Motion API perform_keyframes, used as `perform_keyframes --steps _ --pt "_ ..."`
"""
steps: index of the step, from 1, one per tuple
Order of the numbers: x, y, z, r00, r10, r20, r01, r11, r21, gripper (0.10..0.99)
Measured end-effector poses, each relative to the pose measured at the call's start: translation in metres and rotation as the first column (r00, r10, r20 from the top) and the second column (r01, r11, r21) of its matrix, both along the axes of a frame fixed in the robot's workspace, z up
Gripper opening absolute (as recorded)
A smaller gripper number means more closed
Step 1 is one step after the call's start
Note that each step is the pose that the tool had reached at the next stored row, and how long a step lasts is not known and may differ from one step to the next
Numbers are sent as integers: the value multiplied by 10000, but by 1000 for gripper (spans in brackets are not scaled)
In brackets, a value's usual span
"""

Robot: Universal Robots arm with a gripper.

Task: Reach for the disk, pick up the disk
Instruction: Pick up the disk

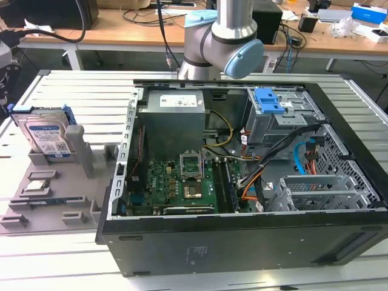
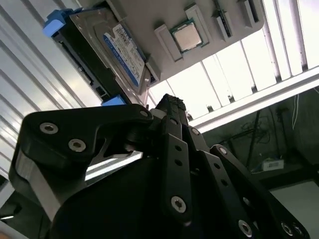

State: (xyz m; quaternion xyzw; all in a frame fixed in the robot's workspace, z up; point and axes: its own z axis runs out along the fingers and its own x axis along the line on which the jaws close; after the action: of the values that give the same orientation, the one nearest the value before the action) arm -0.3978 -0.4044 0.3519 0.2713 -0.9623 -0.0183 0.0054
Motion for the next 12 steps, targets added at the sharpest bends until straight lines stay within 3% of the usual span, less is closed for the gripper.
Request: perform_keyframes --steps 4,12 --pt "0 0 0 9978 661 0 -661 9978 0 106" --pt "0 0 0 9835 1809 1 -1809 9835 0 106"
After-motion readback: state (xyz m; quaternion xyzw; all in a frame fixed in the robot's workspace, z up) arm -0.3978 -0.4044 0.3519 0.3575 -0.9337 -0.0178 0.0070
